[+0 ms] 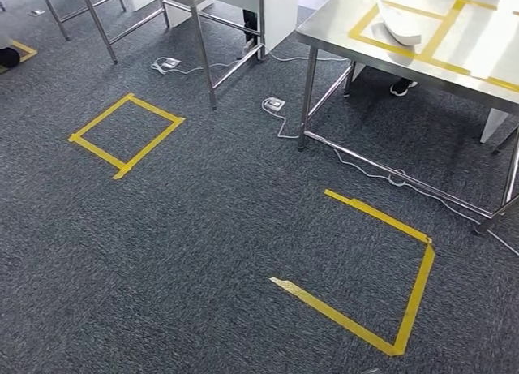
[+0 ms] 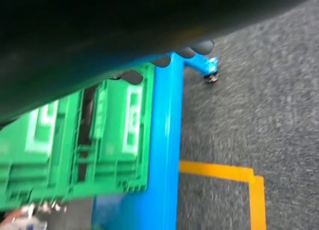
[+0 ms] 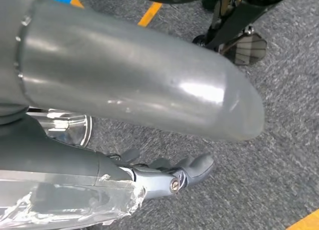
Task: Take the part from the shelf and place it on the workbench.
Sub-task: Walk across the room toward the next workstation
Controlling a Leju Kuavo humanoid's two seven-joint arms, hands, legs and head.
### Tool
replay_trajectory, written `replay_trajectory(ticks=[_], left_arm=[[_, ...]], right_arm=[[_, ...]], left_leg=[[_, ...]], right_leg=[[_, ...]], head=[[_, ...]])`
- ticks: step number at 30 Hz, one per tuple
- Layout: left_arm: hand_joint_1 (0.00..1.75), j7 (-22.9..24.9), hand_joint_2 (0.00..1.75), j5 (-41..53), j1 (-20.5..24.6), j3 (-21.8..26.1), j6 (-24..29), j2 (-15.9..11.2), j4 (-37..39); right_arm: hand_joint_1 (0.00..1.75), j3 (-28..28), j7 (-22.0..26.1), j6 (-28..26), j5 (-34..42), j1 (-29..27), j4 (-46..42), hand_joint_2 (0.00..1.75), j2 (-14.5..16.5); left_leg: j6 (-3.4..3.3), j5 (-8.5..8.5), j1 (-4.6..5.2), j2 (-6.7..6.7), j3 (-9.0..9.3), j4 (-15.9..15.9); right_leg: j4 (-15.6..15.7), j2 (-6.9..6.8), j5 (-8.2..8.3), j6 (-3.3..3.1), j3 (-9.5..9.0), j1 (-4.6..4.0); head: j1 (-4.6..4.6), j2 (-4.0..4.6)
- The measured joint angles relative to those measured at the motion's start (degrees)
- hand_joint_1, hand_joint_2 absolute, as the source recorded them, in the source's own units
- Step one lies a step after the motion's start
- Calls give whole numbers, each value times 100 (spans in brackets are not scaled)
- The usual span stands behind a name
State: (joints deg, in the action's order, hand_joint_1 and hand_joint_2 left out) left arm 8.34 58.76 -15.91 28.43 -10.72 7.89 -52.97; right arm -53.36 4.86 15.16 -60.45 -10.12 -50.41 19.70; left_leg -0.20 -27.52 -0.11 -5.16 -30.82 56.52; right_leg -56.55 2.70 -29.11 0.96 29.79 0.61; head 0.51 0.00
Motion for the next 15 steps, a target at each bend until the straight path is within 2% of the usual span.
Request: replay_trajectory(ticks=[2,3,4,5,6,7,8,9,10,11,12,13,15], left_arm=[[0,-37,0,68,-3,272,-72,104,-85],[0,-67,0,98,11,415,-122,160,-133],[0,-105,0,124,30,566,-180,222,-187],[0,-148,0,149,48,704,-235,279,-239],[0,-185,0,166,57,843,-288,341,-287],[0,-210,0,179,59,969,-324,397,-331],[0,-227,0,189,56,1085,-347,445,-370],[0,-233,0,193,53,1178,-360,481,-404],[0,-236,0,195,53,1254,-363,509,-438],[0,-239,0,196,63,1314,-365,529,-470],[0,-243,0,197,78,1357,-366,547,-499],[0,-248,0,197,90,1394,-366,565,-525],[0,-267,0,204,91,1466,-380,607,-554]], right_arm=[[0,2,-13,-5,36,-3,-14,0,11],[0,3,-21,-7,58,-9,-21,0,19],[0,3,-32,-10,83,-19,-26,0,25],[0,3,-44,-12,108,-29,-28,0,29],[0,3,-55,-13,129,-38,-30,0,31],[0,3,-62,-15,146,-44,-33,0,32],[0,4,-66,-16,161,-46,-36,0,33],[0,7,-67,-16,170,-46,-39,0,34],[0,10,-68,-16,176,-46,-41,0,37],[0,14,-69,-17,180,-47,-41,0,38],[0,18,-69,-17,181,-47,-42,0,39],[0,20,-69,-17,182,-45,-42,0,40],[0,26,-70,-18,188,-30,-45,0,42]], left_leg=[[64,-123,-4,121,-68,156],[94,-279,-6,227,-171,390],[123,-484,-12,344,-329,738],[146,-681,-20,402,-516,1140],[162,-805,-28,426,-669,1470],[171,-818,-34,438,-737,1630],[171,-719,-38,448,-695,1566],[162,-534,-39,477,-539,1283],[141,-332,-34,557,-311,871],[114,-199,-16,656,-102,472],[83,-125,1,737,46,185],[51,-111,19,788,120,30],[-14,-119,40,732,119,-15]], right_leg=[[27,-100,23,-62,-17,19],[41,-163,29,-92,-21,28],[44,-231,27,-113,-22,26],[44,-300,20,-128,-19,21],[42,-366,14,-134,-16,17],[42,-429,7,-135,-14,14],[41,-486,-1,-132,-16,12],[42,-538,-12,-124,-21,10],[42,-587,-25,-110,-36,7],[32,-634,-48,-86,-50,-9],[27,-681,-68,-61,-64,-23],[24,-725,-85,-34,-77,-34],[43,-809,-94,24,-136,-34]], head=[[22,0],[36,0],[50,0],[59,0],[57,0],[57,0],[57,0],[58,0],[59,0],[61,0],[55,0],[46,0],[32,0]])
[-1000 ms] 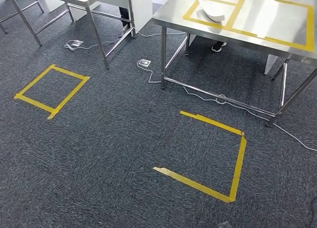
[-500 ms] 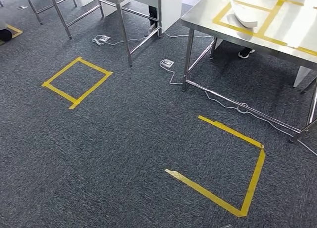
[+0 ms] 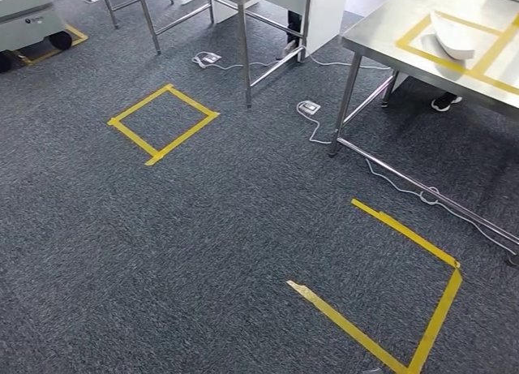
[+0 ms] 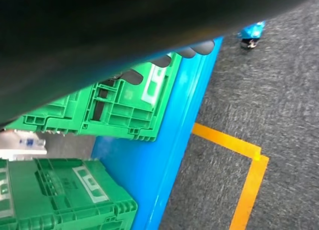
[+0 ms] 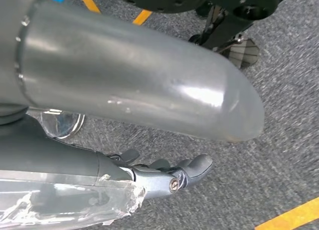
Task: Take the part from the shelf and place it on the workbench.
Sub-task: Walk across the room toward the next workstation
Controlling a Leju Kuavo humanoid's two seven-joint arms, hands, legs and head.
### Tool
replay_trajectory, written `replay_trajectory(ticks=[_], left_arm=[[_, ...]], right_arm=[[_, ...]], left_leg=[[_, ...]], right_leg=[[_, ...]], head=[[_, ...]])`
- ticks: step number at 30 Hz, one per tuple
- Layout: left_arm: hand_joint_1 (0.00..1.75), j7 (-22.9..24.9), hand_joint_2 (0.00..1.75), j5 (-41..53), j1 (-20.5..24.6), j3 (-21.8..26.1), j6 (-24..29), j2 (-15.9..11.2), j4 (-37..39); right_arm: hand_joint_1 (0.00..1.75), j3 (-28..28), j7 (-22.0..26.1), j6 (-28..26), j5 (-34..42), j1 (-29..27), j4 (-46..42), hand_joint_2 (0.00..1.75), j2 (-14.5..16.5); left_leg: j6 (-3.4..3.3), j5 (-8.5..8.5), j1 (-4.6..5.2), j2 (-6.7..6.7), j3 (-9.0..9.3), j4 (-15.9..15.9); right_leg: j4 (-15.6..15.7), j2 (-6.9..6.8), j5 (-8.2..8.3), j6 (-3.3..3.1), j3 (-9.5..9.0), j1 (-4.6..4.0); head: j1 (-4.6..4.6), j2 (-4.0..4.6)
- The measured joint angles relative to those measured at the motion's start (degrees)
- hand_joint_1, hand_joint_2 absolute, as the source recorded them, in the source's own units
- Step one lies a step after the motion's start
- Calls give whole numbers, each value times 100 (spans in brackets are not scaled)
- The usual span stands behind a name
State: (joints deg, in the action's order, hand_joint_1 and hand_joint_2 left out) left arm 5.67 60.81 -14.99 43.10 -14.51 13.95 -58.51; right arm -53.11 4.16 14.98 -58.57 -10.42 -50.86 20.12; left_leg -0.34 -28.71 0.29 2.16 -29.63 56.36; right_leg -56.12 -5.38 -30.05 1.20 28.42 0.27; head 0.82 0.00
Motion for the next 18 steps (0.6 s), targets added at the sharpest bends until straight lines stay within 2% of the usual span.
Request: replay_trajectory(ticks=[1,2,3,5,6,7,8,9,10,11,13,14,16,17,18], left_arm=[[0,-20,0,10,-10,42,-18,29,-15],[0,-45,0,22,-16,85,-38,55,-34],[0,-83,0,40,-11,127,-66,85,-58],[0,-220,0,105,38,249,-134,161,-116],[0,-333,0,139,79,341,-181,218,-141],[0,-474,0,161,125,458,-230,280,-162],[0,-621,0,152,167,583,-278,341,-174],[0,-753,0,116,195,689,-315,389,-178],[0,-876,0,46,211,778,-350,423,-178],[0,-979,0,-61,215,840,-388,446,-178],[0,-1148,0,-369,215,910,-483,463,-178],[0,-1199,0,-563,212,928,-544,466,-177],[0,-1218,0,-1013,196,941,-685,466,-174],[0,-1179,0,-1266,187,944,-776,467,-171],[0,-1117,0,-1523,183,944,-873,468,-167]], right_arm=[[0,3,-3,0,8,7,-7,0,1],[0,6,-5,0,22,10,-17,0,1],[0,9,-13,0,43,8,-28,0,1],[0,22,-56,-10,136,-21,-48,0,1],[0,42,-98,-22,217,-53,-60,0,1],[0,79,-152,-45,328,-98,-80,0,1],[0,132,-216,-72,461,-152,-111,0,1],[0,194,-277,-101,595,-204,-148,0,1],[0,271,-341,-132,738,-257,-194,0,1],[0,354,-400,-161,870,-307,-243,0,1],[0,530,-522,-218,1128,-405,-343,0,1],[0,614,-586,-242,1248,-457,-391,0,1],[0,780,-699,-276,1464,-565,-501,0,3],[0,870,-742,-284,1546,-617,-563,0,5],[0,949,-767,-281,1603,-661,-621,0,8]], left_leg=[[-35,16,-9,-41,5,-20],[-66,37,-21,-83,11,-41],[-93,57,-37,-123,14,-59],[-119,69,-47,-221,7,-64],[-125,70,-45,-282,4,-63],[-126,68,-42,-352,8,-62],[-125,65,-40,-427,17,-60],[-122,60,-39,-498,31,-59],[-114,52,-40,-566,48,-58],[-102,44,-43,-628,56,-58],[-52,25,-37,-744,32,-26],[-21,25,-41,-804,2,-11],[39,33,-56,-918,-42,5],[68,-1,-57,-851,-66,49],[96,-93,-56,-719,-125,180]], right_leg=[[-6,15,-18,34,-14,10],[-61,89,-72,67,-2,17],[-232,201,-189,94,84,23],[-901,419,-536,127,414,37],[-1283,462,-678,132,607,41],[-1533,481,-718,132,747,40],[-1584,498,-644,126,800,39],[-1429,518,-479,115,755,38],[-1107,562,-255,100,628,40],[-738,697,-69,84,473,49],[-194,972,99,61,233,77],[-99,1058,90,50,183,84],[-84,973,79,24,155,81],[-76,902,80,-3,147,85],[-65,823,80,-35,137,89]], head=[[-1,0],[-6,0],[-16,0],[-33,0],[-38,0],[-39,0],[-44,0],[-45,0],[-45,0],[-45,0],[-39,0],[-39,0],[-38,0],[-33,0],[-14,0]])
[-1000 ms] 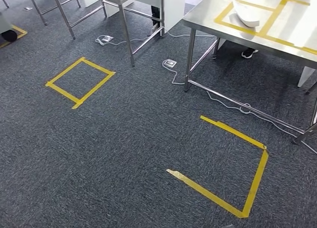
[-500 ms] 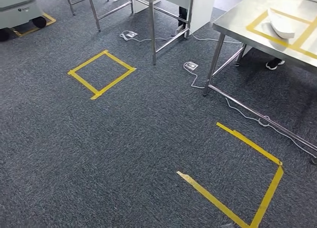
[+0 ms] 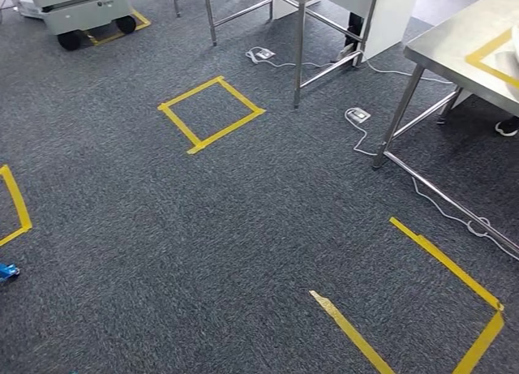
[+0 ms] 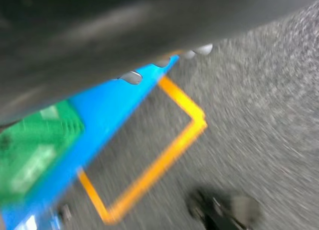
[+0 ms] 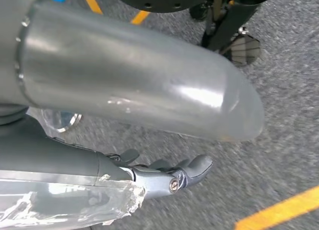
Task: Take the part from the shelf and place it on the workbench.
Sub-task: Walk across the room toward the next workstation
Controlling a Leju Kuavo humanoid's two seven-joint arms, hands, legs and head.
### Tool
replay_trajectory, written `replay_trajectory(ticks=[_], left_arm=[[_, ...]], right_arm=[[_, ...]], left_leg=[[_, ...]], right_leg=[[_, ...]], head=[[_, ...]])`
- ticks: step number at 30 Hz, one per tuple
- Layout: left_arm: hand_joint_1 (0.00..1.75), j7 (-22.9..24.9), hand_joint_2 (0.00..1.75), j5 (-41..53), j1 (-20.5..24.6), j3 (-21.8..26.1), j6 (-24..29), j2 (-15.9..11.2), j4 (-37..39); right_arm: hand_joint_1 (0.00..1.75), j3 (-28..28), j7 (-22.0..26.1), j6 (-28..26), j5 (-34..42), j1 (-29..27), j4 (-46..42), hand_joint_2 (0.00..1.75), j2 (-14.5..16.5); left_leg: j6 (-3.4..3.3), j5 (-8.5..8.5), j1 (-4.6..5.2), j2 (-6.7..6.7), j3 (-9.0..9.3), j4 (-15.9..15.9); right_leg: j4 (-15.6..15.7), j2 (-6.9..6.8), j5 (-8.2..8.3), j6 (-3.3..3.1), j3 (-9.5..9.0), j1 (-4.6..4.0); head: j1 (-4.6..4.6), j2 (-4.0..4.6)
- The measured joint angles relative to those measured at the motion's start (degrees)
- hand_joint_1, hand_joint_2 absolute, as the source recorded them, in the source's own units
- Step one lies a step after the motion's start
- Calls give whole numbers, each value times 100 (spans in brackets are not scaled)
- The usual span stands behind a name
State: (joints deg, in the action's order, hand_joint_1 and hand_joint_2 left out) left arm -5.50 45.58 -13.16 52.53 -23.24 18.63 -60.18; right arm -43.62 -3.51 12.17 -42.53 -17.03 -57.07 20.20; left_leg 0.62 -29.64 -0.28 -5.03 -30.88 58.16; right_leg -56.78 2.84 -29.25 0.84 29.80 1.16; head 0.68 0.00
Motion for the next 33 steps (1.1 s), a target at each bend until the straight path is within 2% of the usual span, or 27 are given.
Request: replay_trajectory(ticks=[2,4,5,6,7,8,9,10,11,12,13,14,16,17,18,19,20,21,22,23,24,25,27,28,29,31,33], left_arm=[[0,151,0,-443,-5,-21,-140,2,5],[0,276,0,-767,-35,-70,-135,5,14],[0,330,0,-887,-69,-100,-99,10,21],[0,370,0,-969,-107,-130,-62,16,30],[0,401,0,-1022,-144,-159,-33,22,37],[0,419,0,-1049,-169,-184,-18,27,42],[0,429,0,-1064,-182,-206,-8,29,45],[0,437,0,-1072,-186,-228,-2,30,46],[0,443,0,-1078,-188,-245,2,30,47],[0,448,0,-1081,-194,-259,6,30,49],[0,452,0,-1084,-207,-268,12,33,53],[0,455,0,-1087,-219,-271,22,39,57],[0,461,0,-1096,-231,-284,51,52,66],[0,458,0,-1099,-230,-296,66,57,72],[0,453,0,-1101,-229,-311,85,58,79],[0,447,0,-1101,-229,-325,102,58,88],[0,441,0,-1102,-231,-339,125,58,97],[0,440,0,-1107,-232,-354,150,58,104],[0,440,0,-1119,-232,-372,178,58,109],[0,442,0,-1134,-233,-395,207,58,112],[0,444,0,-1149,-233,-424,234,57,112],[0,446,0,-1164,-233,-456,256,54,112],[0,448,0,-1184,-245,-508,280,49,112],[0,448,0,-1192,-260,-521,285,47,113],[0,448,0,-1197,-278,-526,290,48,113],[0,449,0,-1204,-299,-542,319,49,114],[0,450,0,-1206,-297,-594,401,47,115]], right_arm=[[0,92,-25,23,42,-59,-70,0,4],[0,108,-28,40,45,-92,-91,0,4],[0,112,-27,40,44,-102,-97,0,4],[0,117,-25,37,44,-107,-101,0,4],[0,125,-23,33,44,-110,-104,0,4],[0,137,-21,31,45,-110,-107,0,5],[0,150,-20,31,45,-110,-108,0,5],[0,163,-18,31,45,-111,-111,0,6],[0,175,-16,31,46,-110,-119,0,7],[0,186,-14,31,46,-106,-127,0,7],[0,197,-11,31,46,-101,-137,0,7],[0,207,-9,31,46,-98,-148,0,7],[0,220,-1,33,46,-102,-168,0,7],[0,222,3,34,46,-109,-174,0,7],[0,222,6,34,45,-115,-177,0,7],[0,222,6,35,45,-122,-177,0,7],[0,221,6,35,44,-127,-177,0,7],[0,220,6,35,44,-130,-177,0,7],[0,219,6,35,44,-130,-178,0,6],[0,218,6,35,44,-130,-179,0,5],[0,217,6,35,44,-131,-179,0,5],[0,218,6,34,44,-130,-180,0,5],[0,221,5,36,43,-128,-181,0,6],[0,221,5,37,43,-124,-182,0,7],[0,220,5,37,43,-121,-184,0,7],[0,217,8,36,46,-122,-185,0,7],[0,214,10,34,49,-138,-185,0,7]], left_leg=[[51,-339,1,337,-271,582],[80,-646,-15,427,-627,1308],[87,-672,-21,435,-719,1503],[85,-579,-25,442,-692,1461],[74,-402,-26,470,-551,1203],[53,-201,-22,549,-335,811],[26,-65,-3,690,-119,408],[-6,19,16,796,43,103],[-34,41,35,872,127,-64],[-57,29,54,883,142,-118],[-84,46,58,817,133,-127],[-113,66,50,766,136,-148],[-174,110,23,660,138,-189],[-194,123,9,604,137,-199],[-204,125,7,544,126,-198],[-209,124,6,481,121,-197],[-210,123,6,409,124,-195],[-208,121,6,332,132,-194],[-202,117,3,252,147,-192],[-192,110,-1,169,164,-189],[-173,99,3,96,173,-183],[-146,89,7,23,169,-167],[-81,87,8,-95,127,-148],[-47,96,0,-150,104,-146],[-15,90,-7,-136,90,-136],[41,-61,-2,92,-14,82],[83,-414,0,364,-326,727]], right_leg=[[14,-176,-13,-61,-16,-5],[13,-359,-36,-89,-15,-20],[12,-450,-51,-95,-10,-27],[12,-526,-67,-95,-12,-32],[12,-598,-86,-92,-23,-37],[12,-662,-105,-83,-48,-43],[9,-721,-127,-66,-78,-59],[6,-777,-149,-39,-107,-73],[5,-829,-167,-9,-131,-86],[9,-878,-177,24,-167,-92],[18,-925,-179,56,-202,-89],[11,-897,-198,91,-220,-79],[-237,-649,-382,156,-118,-55],[-555,-485,-561,180,39,-43],[-968,-378,-752,193,244,-39],[-1368,-333,-899,203,448,-38],[-1623,-316,-938,208,596,-39],[-1657,-305,-852,209,645,-39],[-1452,-288,-657,205,580,-36],[-1074,-231,-403,197,432,-28],[-678,-109,-215,185,264,-18],[-344,0,-103,169,121,-6],[-70,124,-89,126,-12,-3],[-47,81,-93,97,-31,-6],[-40,25,-81,60,-46,-4],[-14,-106,-66,-21,-70,5],[0,-268,-78,-75,-80,-2]], head=[[32,0],[42,0],[41,0],[41,0],[41,0],[41,0],[41,0],[34,0],[27,0],[20,0],[16,0],[13,0],[0,0],[-10,0],[-16,0],[-17,0],[-18,0],[-19,0],[-19,0],[-20,0],[-21,0],[-19,0],[-19,0],[-17,0],[-20,0],[16,0],[55,0]])
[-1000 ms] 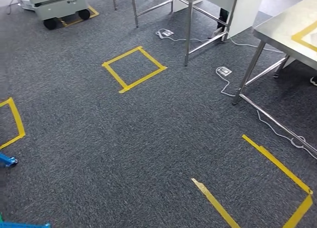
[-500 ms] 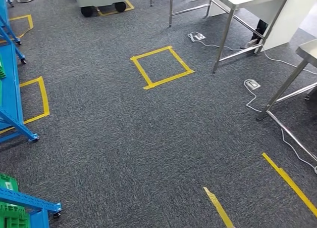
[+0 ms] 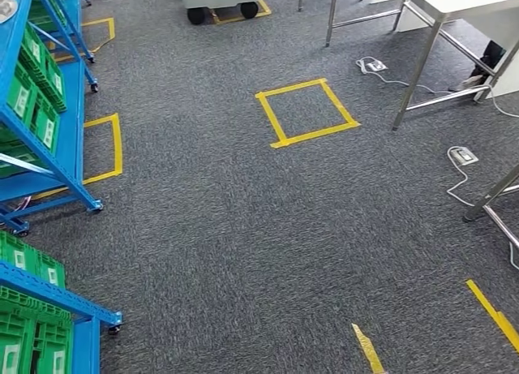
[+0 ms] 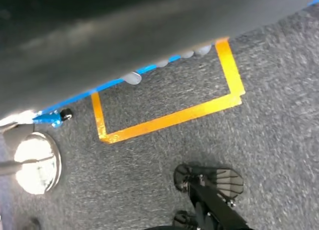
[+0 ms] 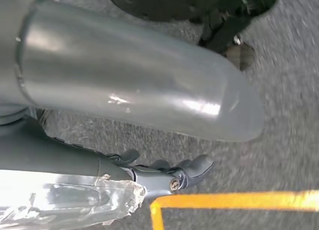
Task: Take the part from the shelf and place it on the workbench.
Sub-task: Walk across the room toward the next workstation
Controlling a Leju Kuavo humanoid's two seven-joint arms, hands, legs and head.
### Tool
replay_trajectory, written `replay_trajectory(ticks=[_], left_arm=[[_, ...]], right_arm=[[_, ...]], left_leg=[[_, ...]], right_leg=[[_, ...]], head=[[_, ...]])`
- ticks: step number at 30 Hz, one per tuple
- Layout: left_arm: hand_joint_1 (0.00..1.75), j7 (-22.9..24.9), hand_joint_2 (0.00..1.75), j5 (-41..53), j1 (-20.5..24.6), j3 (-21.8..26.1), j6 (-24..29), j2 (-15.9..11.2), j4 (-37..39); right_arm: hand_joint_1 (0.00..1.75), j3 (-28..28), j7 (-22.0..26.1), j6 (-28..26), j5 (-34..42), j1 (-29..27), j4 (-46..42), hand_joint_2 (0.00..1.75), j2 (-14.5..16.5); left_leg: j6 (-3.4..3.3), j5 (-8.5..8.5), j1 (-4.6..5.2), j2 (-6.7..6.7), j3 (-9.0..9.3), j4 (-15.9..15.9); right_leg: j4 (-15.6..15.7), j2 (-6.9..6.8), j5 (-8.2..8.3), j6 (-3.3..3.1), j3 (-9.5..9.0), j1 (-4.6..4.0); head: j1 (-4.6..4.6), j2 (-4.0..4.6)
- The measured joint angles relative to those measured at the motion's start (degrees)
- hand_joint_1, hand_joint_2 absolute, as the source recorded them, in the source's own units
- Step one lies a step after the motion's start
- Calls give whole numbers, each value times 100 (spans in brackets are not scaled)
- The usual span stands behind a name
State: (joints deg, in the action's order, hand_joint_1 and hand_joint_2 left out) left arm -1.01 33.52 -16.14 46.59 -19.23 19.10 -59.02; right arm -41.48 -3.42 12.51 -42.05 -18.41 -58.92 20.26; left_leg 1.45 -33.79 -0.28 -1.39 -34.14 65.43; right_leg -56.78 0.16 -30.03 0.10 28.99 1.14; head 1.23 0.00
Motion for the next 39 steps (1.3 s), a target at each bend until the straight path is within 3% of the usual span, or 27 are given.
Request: replay_trajectory(ticks=[2,3,4,5,7,9,11,12,14,16,17,18,19,20,22,24,26,27,29,31,32,33,34,37,39], left_arm=[[0,-6,0,11,-6,-74,127,-2,1],[0,-17,0,29,-16,-107,188,-2,2],[0,-37,0,51,-28,-138,239,-2,3],[0,-62,0,80,-38,-163,276,-2,5],[0,-101,0,127,-41,-213,318,-3,8],[0,-116,0,155,-41,-254,337,-4,9],[0,-120,0,163,-56,-275,345,1,11],[0,-121,0,163,-64,-277,347,6,12],[0,-122,0,163,-66,-293,350,15,14],[0,-122,0,163,-63,-319,353,15,15],[0,-122,0,163,-64,-327,353,15,17],[0,-122,0,163,-66,-331,354,15,19],[0,-122,0,163,-67,-332,354,15,21],[0,-122,0,163,-66,-334,354,15,24],[0,-122,0,163,-62,-340,354,15,26],[0,-122,0,164,-62,-349,353,11,27],[0,-122,0,165,-75,-352,354,7,28],[0,-122,0,165,-83,-352,354,6,30],[0,-122,0,165,-82,-356,359,2,33],[0,-122,0,165,-73,-364,362,-1,35],[0,-122,0,165,-72,-366,361,-1,36],[0,-122,0,165,-74,-366,360,-1,38],[0,-122,0,165,-77,-364,360,-1,39],[0,-122,0,165,-81,-362,360,0,40],[0,-122,0,165,-80,-362,360,0,40]], right_arm=[[0,-2,-1,-7,6,-12,1,0,0],[0,-3,-1,-14,16,-12,0,0,0],[0,-2,-2,-19,29,-10,-1,0,0],[0,0,-3,-25,45,-8,-1,0,1],[0,9,-4,-38,75,-8,-1,0,3],[0,16,-6,-47,92,-4,-1,0,7],[0,28,-8,-50,96,12,-4,0,9],[0,36,-8,-50,97,16,-7,0,9],[0,48,-7,-55,99,17,-15,0,9],[0,54,-10,-59,99,1,-16,0,9],[0,55,-14,-60,99,-8,-16,0,9],[0,55,-17,-60,98,-17,-16,0,9],[0,55,-19,-60,98,-20,-16,0,9],[0,55,-19,-61,99,-21,-16,0,9],[0,56,-19,-63,99,-22,-16,0,9],[0,62,-21,-64,99,-22,-15,0,10],[0,65,-22,-66,100,-17,-15,0,11],[0,64,-21,-67,100,-14,-16,0,11],[0,64,-19,-67,100,-16,-16,0,11],[0,63,-19,-67,99,-34,-16,0,11],[0,62,-20,-66,99,-43,-16,0,11],[0,61,-20,-67,99,-48,-16,0,11],[0,60,-20,-67,99,-48,-16,0,11],[0,61,-19,-67,100,-37,-16,0,11],[0,63,-19,-67,100,-34,-16,0,11]], left_leg=[[21,-244,-13,60,-339,679],[21,-211,-16,68,-388,777],[10,-76,-17,84,-323,651],[-11,122,-14,129,-153,327],[-81,416,20,396,248,-434],[-138,474,63,565,416,-780],[-185,488,68,460,407,-822],[-215,510,55,401,413,-851],[-271,559,17,275,427,-907],[-289,565,10,141,414,-909],[-290,564,10,65,414,-908],[-290,561,9,-15,419,-906],[-283,556,7,-96,431,-904],[-271,548,4,-178,449,-901],[-226,520,4,-331,470,-883],[-163,507,8,-455,447,-864],[-103,519,-5,-559,411,-860],[-78,501,-11,-525,392,-834],[-29,294,-6,-269,245,-511],[13,-86,-10,6,-116,235],[27,-221,-17,50,-296,594],[31,-253,-23,67,-405,806],[26,-172,-25,76,-404,799],[-41,353,-10,214,80,-119],[-69,483,2,303,260,-444]], right_leg=[[-1,-176,-24,-21,9,-16],[-1,-259,-41,-25,11,-23],[-1,-336,-60,-24,4,-29],[-1,-405,-81,-19,-14,-36],[-5,-525,-131,17,-77,-62],[-7,-633,-172,75,-123,-90],[9,-732,-191,134,-184,-95],[-18,-681,-231,164,-193,-88],[-367,-392,-463,219,-50,-70],[-1161,-106,-815,249,347,-54],[-1502,-61,-906,258,541,-52],[-1676,-42,-890,263,667,-50],[-1592,-31,-741,264,676,-47],[-1295,1,-503,262,581,-41],[-496,229,-97,253,267,-11],[-96,418,-8,218,88,2],[-71,359,-25,149,49,-7],[-62,295,-15,109,31,-5],[-37,148,-1,29,13,5],[-32,-22,-18,-19,9,-12],[-33,-108,-29,-29,16,-21],[-33,-195,-44,-34,23,-30],[-33,-276,-60,-34,25,-37],[-33,-468,-111,-21,-22,-59],[-32,-507,-123,-13,-43,-65]], head=[[3,0],[5,0],[5,0],[5,0],[2,0],[-9,0],[-12,0],[-19,0],[-52,0],[-82,0],[-86,0],[-86,0],[-87,0],[-86,0],[-89,0],[-88,0],[-84,0],[-83,0],[-43,0],[-7,0],[-7,0],[-8,0],[-7,0],[-8,0],[-10,0]])
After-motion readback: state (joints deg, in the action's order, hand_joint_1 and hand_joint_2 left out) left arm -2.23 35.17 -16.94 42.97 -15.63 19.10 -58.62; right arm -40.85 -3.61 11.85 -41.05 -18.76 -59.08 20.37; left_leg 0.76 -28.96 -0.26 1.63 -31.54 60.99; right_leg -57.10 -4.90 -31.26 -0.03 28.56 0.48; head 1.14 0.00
